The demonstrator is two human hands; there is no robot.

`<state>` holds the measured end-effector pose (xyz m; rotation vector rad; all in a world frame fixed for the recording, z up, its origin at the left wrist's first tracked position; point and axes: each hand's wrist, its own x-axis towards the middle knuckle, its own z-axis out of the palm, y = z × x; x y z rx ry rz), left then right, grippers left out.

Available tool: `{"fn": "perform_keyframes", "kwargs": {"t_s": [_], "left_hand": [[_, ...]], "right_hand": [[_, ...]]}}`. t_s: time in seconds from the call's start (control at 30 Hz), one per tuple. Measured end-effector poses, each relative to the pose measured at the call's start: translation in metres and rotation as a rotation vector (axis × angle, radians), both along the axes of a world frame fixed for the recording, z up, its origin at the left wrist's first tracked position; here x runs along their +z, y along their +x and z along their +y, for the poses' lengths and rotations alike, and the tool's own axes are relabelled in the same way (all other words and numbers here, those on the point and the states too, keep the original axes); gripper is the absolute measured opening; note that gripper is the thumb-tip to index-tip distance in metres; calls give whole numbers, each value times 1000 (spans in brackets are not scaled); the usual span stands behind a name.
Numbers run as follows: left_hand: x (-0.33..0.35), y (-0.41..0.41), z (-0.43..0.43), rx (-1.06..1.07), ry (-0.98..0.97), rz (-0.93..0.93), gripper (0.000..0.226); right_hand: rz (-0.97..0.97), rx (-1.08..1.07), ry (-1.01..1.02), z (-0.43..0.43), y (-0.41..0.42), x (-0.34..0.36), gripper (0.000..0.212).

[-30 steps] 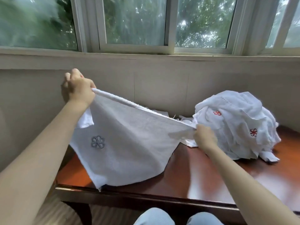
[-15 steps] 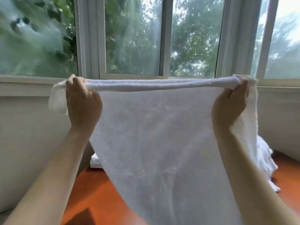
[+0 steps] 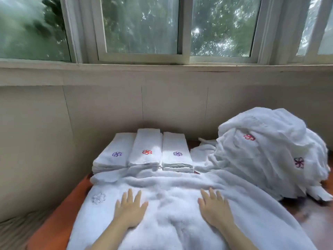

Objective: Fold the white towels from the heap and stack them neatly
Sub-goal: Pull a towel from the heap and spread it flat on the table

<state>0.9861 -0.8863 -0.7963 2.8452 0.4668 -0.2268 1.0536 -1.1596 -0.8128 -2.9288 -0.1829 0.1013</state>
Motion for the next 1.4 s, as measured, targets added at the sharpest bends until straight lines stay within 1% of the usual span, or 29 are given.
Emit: {"fn": "perform_keyframes", "kwargs": {"t_s": [0.07, 0.27, 0.33, 0.37, 0.4, 0.43, 0.47, 0.5, 0.53, 0.57, 0.6, 0.63, 0.67, 0.73, 0.77, 0.8, 0.87, 0.93, 1.03, 1.07, 1.1, 1.13, 1.17, 1.2, 1.23, 1.3, 1.4], "left_hand": [[-20, 1, 1, 27, 69, -75, 61], [-26, 13, 10, 66, 94, -148, 59], [-25, 13, 11, 70, 104, -199, 57], [-23, 13, 13, 73, 86, -240, 54], [-20, 12, 16, 89, 19, -304, 49], [-16, 9, 20, 129, -84, -382, 42], [-12, 4, 26, 196, -177, -470, 35], [-8, -2, 36, 295, -223, -557, 31], [-4, -10, 49, 418, -215, -636, 31], [0, -19, 65, 547, -192, -678, 34], [3, -28, 81, 657, -190, -666, 36], [6, -37, 98, 730, -203, -611, 39], [7, -45, 114, 757, -228, -538, 40], [8, -56, 139, 718, -324, -446, 41], [10, -59, 144, 685, -437, -429, 40], [11, -61, 147, 653, -597, -417, 39], [18, -66, 142, 566, -920, -348, 29], [27, -65, 136, 497, -1095, -240, 15], [32, -57, 125, 396, -1177, -179, 29], [31, -54, 120, 368, -1207, -189, 25], [31, -51, 114, 349, -1241, -199, 15], [29, -48, 110, 345, -1277, -208, 17], [29, -47, 108, 347, -1309, -217, 27], [29, -48, 108, 334, -1331, -220, 30], [31, -50, 109, 312, -1345, -223, 27], [32, -56, 115, 241, -1409, -249, 13], [36, -66, 129, 97, -1614, -362, 18]], "right_hand": [[-55, -35, 15, 0, 6, -7, 52], [-89, -37, 16, -1, 25, -5, 49], [-119, -54, 16, 0, 25, -3, 45], [-125, -70, 33, 2, 23, -1, 41], [-135, -96, 76, 7, 19, 2, 38], [-145, -118, 119, 15, 14, 5, 36], [-171, -116, 116, 25, 10, 8, 34], [-217, -76, 62, 37, 6, 9, 30], [-258, 5, 11, 52, 3, 11, 31], [-298, 113, 18, 70, 0, 12, 36], [-319, 226, 55, 88, -2, 14, 39], [-314, 324, 93, 106, -6, 15, 37], [-290, 402, 116, 124, -10, 15, 34], [-234, 498, 147, 151, -19, 8, 29], [-228, 515, 143, 159, -23, 1, 28], [-237, 512, 137, 164, -25, -4, 27], [-259, 491, 145, 164, -23, -10, 30], [-262, 491, 163, 161, -21, -13, 33], [-267, 496, 182, 160, -20, -13, 34], [-269, 500, 181, 160, -20, -13, 34], [-271, 501, 184, 159, -20, -14, 34], [-271, 502, 193, 159, -20, -14, 34], [-273, 504, 204, 159, -21, -14, 33], [-278, 506, 211, 159, -21, -14, 33], [-280, 507, 216, 159, -21, -14, 33], [-280, 509, 218, 158, -20, -14, 33], [-284, 507, 211, 159, -19, -14, 33]]}}
